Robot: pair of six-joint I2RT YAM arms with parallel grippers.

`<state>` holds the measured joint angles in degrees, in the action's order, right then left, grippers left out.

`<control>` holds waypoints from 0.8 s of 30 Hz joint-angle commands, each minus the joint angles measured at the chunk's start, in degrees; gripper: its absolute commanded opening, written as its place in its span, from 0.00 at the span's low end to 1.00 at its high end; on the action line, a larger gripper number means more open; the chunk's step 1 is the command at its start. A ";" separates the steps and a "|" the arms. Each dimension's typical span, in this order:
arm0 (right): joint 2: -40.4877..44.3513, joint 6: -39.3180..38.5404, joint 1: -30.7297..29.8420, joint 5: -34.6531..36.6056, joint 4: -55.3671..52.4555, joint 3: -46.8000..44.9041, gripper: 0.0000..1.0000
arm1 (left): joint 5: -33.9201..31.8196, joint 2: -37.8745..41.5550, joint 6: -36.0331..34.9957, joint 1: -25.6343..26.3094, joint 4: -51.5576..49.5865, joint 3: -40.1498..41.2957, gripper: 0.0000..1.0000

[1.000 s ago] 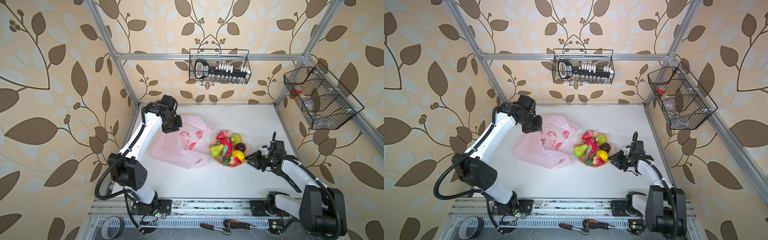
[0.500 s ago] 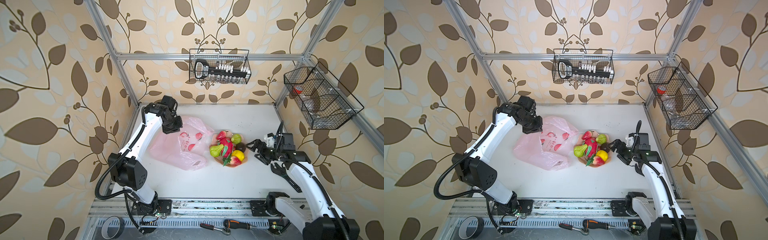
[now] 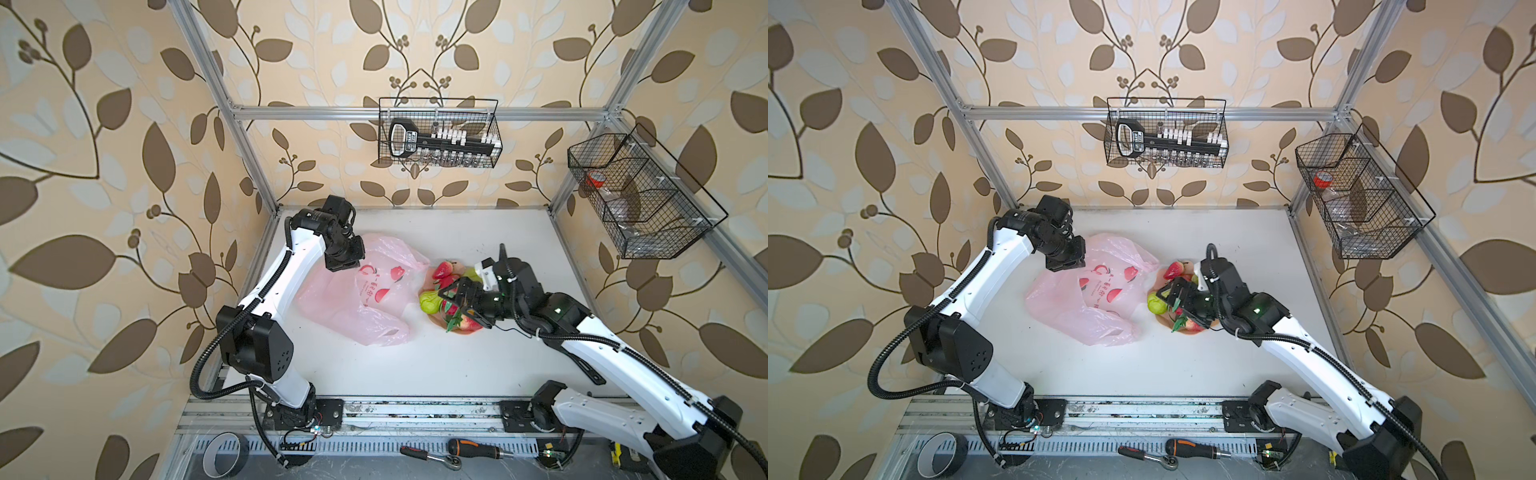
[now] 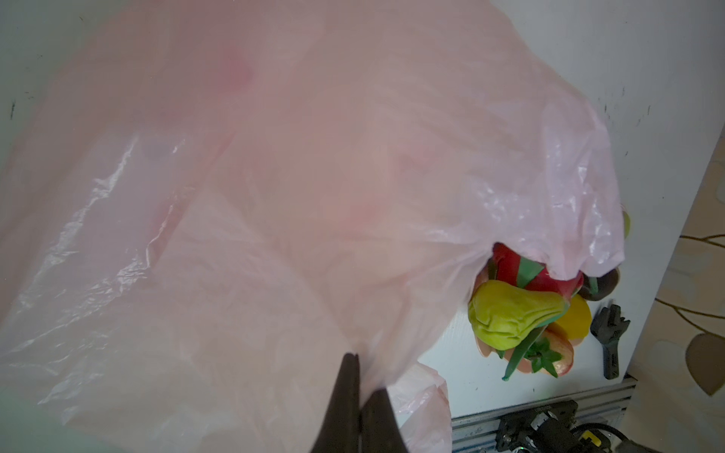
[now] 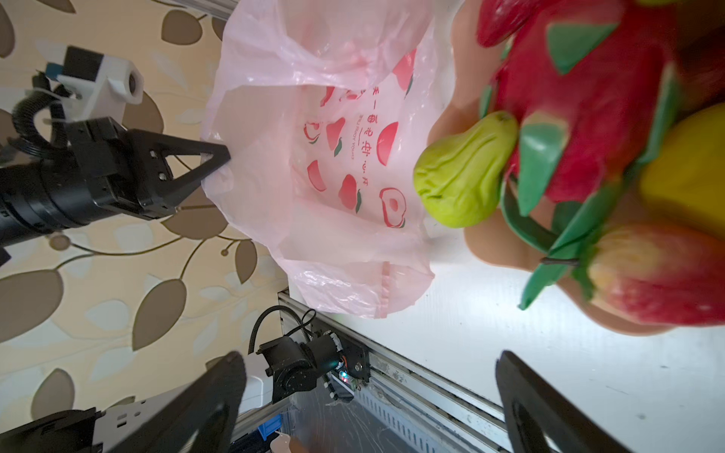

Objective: Place the fruits into the plastic bag
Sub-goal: Pick up the fruit from the plate.

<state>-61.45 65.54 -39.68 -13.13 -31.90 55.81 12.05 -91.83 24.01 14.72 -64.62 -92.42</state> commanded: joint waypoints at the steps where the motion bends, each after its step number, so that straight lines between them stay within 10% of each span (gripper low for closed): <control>1: -4.40 10.31 -4.75 9.73 1.11 4.04 1.00 | 1.55 3.13 -0.63 0.65 1.13 0.74 0.00; 24: -20.19 25.20 -5.89 17.47 5.45 2.29 0.99 | 5.17 4.16 -0.72 0.57 5.47 4.37 0.00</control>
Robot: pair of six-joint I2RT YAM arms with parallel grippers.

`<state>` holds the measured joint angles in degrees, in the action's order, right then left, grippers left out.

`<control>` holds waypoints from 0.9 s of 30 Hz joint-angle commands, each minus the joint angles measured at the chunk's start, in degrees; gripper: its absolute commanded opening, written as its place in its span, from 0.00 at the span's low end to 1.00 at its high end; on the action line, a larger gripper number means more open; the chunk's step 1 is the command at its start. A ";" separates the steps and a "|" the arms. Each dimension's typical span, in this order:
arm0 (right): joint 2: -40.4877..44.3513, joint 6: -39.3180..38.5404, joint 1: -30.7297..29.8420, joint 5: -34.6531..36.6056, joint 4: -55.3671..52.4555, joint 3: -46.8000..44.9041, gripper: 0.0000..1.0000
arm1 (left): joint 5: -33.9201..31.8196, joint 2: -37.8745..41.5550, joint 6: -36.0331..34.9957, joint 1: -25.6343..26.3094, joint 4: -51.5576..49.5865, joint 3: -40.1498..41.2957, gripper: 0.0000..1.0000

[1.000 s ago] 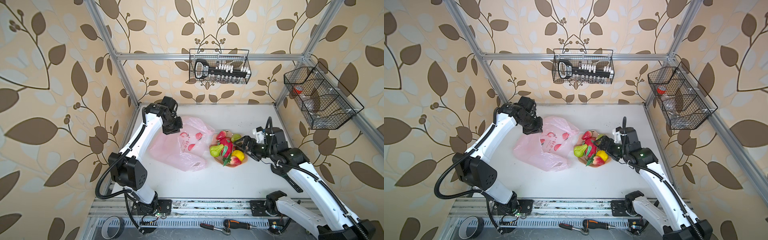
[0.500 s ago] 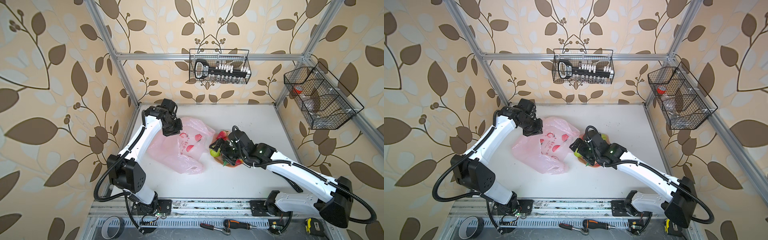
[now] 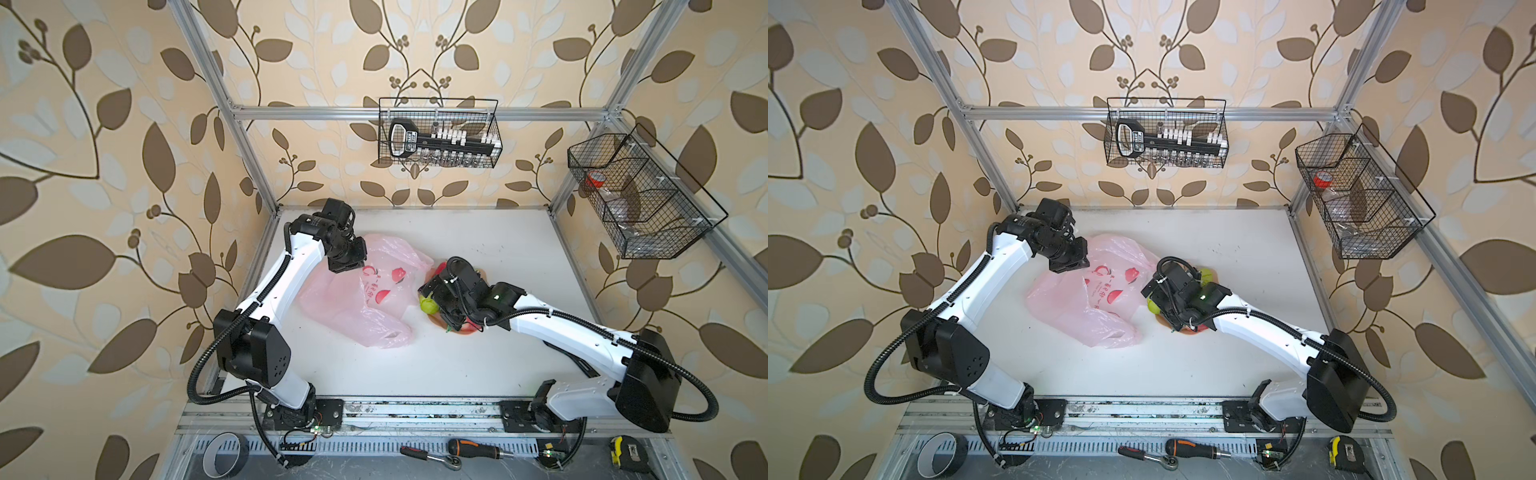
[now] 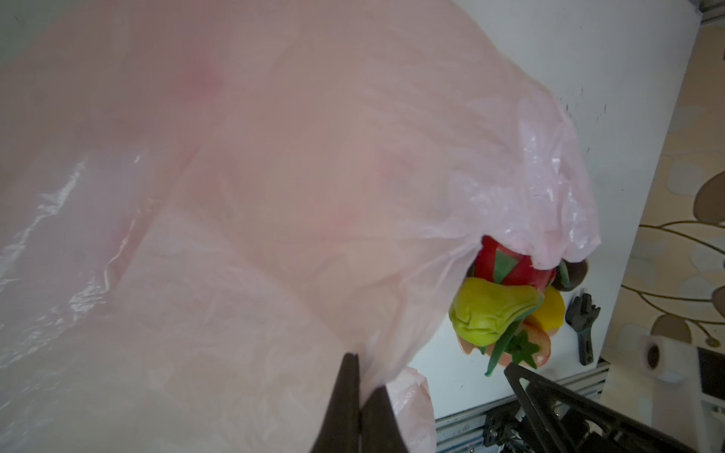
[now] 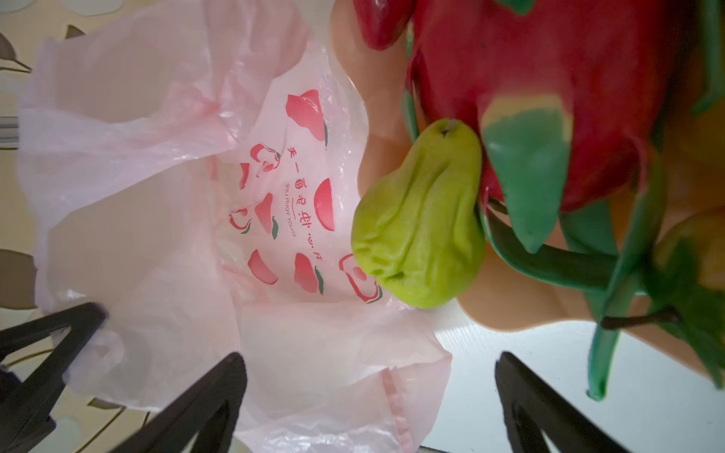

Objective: Place the fruits into the plastic bag
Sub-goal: Pick up the fruit from the plate.

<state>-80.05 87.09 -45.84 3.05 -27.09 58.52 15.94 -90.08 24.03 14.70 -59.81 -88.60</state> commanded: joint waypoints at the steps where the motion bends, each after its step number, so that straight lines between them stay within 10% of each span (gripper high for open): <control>1: -2.13 4.11 0.38 1.18 1.08 -0.53 0.99 | 1.30 2.50 -0.78 0.65 0.75 0.87 0.00; 27: -8.80 7.62 5.05 -0.74 6.65 -3.60 0.99 | 2.16 3.63 -0.39 0.64 1.36 3.24 0.00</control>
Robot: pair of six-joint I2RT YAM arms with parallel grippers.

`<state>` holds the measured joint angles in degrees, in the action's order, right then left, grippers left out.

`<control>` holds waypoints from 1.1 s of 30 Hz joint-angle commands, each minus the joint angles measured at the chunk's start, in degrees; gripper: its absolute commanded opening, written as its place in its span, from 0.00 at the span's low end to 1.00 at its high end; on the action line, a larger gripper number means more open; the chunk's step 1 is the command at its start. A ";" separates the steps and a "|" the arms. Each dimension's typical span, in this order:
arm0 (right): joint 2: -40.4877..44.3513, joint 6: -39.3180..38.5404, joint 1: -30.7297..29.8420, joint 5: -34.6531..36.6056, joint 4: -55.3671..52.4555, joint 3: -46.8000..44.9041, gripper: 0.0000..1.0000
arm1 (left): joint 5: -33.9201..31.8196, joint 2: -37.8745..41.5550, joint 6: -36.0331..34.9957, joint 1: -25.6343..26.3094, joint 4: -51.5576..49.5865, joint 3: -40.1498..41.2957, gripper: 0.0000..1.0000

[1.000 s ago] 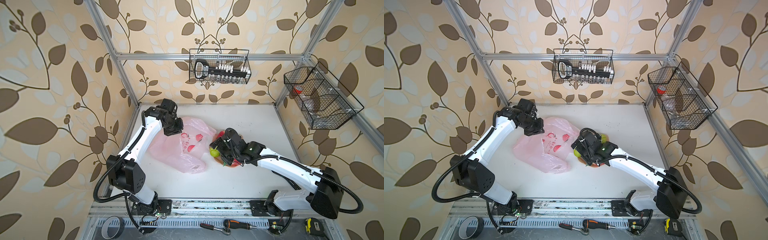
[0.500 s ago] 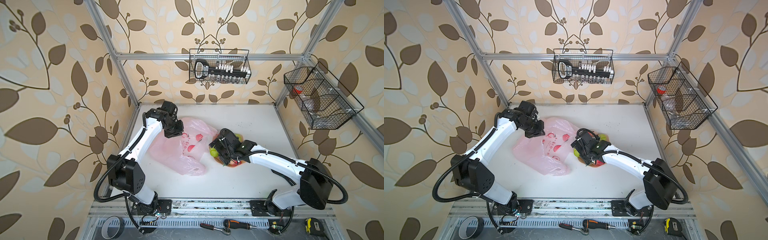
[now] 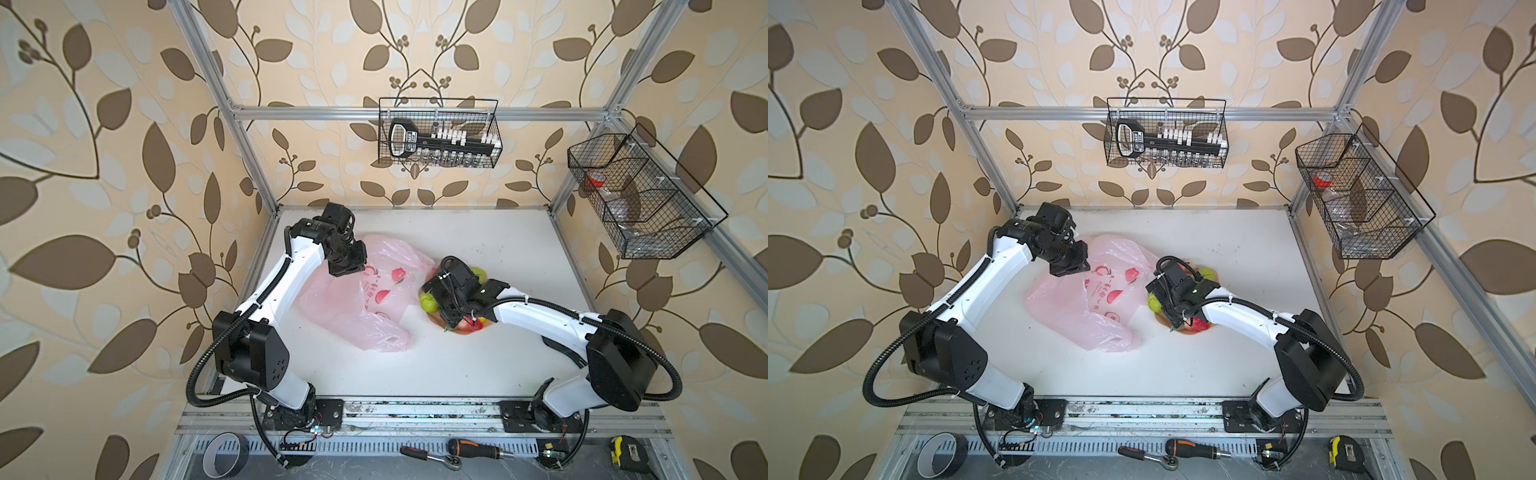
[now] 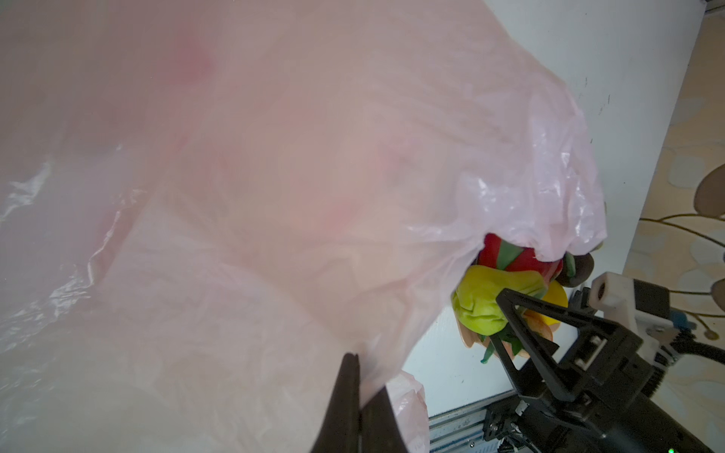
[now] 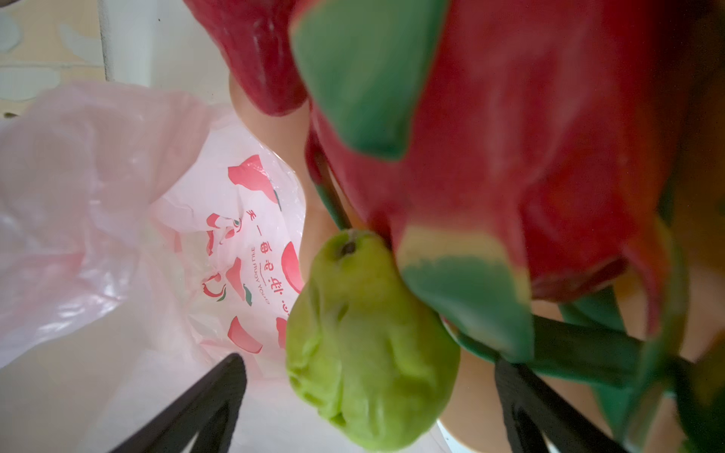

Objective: Place the fruits into the plastic bag
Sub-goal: Pick up the fruit from the plate.

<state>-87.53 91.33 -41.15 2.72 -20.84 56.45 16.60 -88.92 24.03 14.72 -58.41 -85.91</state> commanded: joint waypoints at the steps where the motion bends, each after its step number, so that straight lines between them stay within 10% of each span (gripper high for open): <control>1: -1.55 3.20 0.43 -0.63 0.29 -1.62 0.99 | 1.42 2.53 -0.35 0.59 0.03 0.57 0.00; 33: 2.11 -1.45 1.33 -1.51 -2.54 -2.99 0.60 | 0.46 1.87 0.82 0.73 0.48 -0.06 0.00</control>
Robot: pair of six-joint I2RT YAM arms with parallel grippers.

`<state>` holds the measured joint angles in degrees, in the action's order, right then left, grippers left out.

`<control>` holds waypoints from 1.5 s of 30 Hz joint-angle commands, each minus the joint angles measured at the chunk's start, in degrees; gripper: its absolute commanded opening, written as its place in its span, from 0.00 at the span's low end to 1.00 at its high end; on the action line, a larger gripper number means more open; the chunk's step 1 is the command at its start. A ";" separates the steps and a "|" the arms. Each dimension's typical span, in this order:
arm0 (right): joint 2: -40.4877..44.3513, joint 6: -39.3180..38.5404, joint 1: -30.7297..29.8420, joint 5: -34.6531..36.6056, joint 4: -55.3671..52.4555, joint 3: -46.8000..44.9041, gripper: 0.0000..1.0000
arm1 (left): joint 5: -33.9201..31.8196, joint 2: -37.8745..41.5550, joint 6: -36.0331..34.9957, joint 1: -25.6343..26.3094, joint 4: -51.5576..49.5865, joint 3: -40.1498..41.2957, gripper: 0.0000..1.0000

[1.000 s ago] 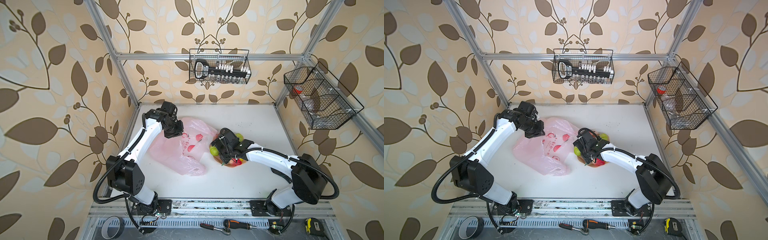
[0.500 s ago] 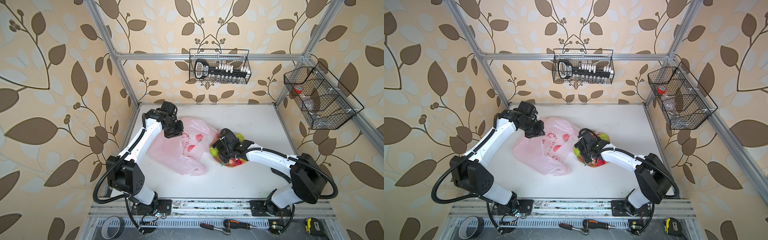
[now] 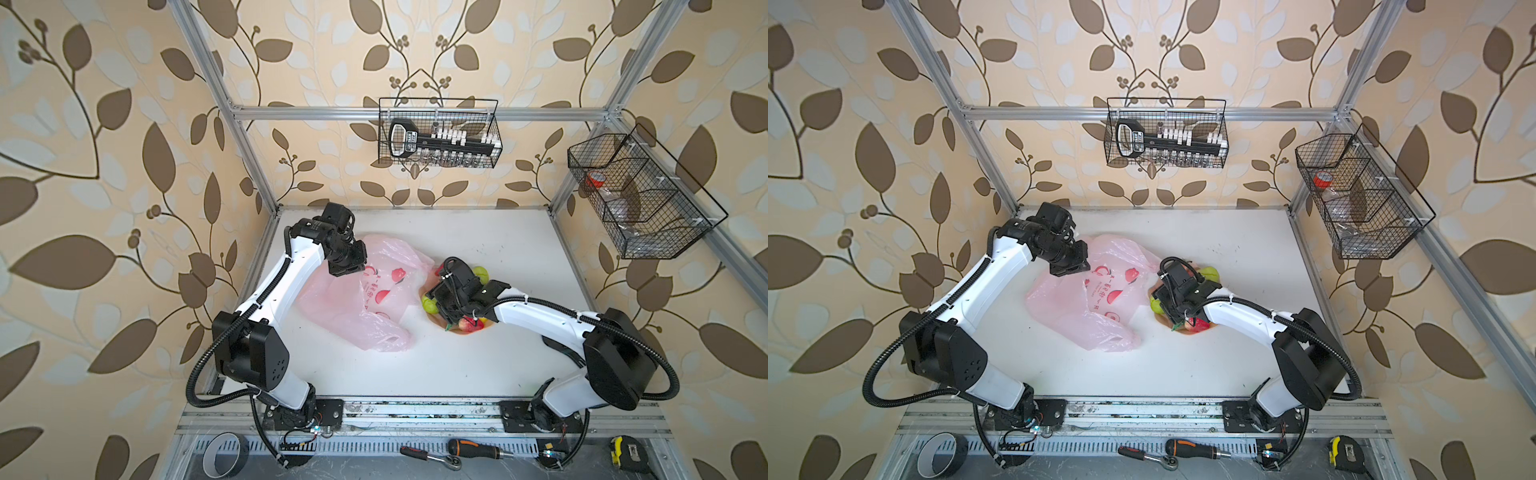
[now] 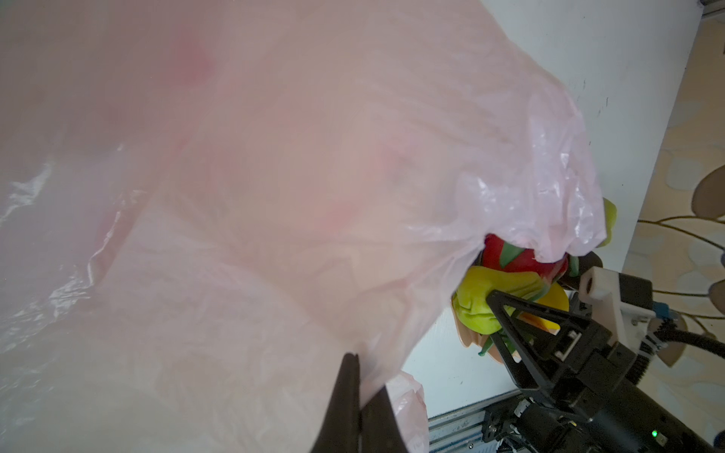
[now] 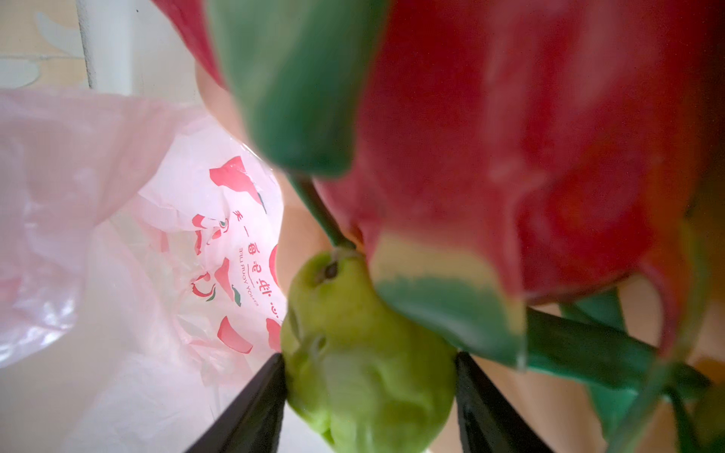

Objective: Place the fruits into the plastic bag
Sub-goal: Pick up the fruit from the plate, then place the fruit in the plastic bag.

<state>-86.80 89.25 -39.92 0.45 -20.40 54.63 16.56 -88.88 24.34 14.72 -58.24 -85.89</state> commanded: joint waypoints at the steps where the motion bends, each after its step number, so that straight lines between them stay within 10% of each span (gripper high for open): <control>1: 1.79 0.47 0.06 1.02 -3.19 -1.11 0.58 | 0.42 1.87 0.54 0.66 0.32 -0.16 0.00; 45: 6.85 4.95 -6.74 -1.17 15.64 -3.57 0.44 | 1.78 1.78 0.71 1.54 -0.30 -1.22 0.00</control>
<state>-77.76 89.95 -45.04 -0.21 -9.19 51.92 16.60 -88.88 24.56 15.46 -57.87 -85.89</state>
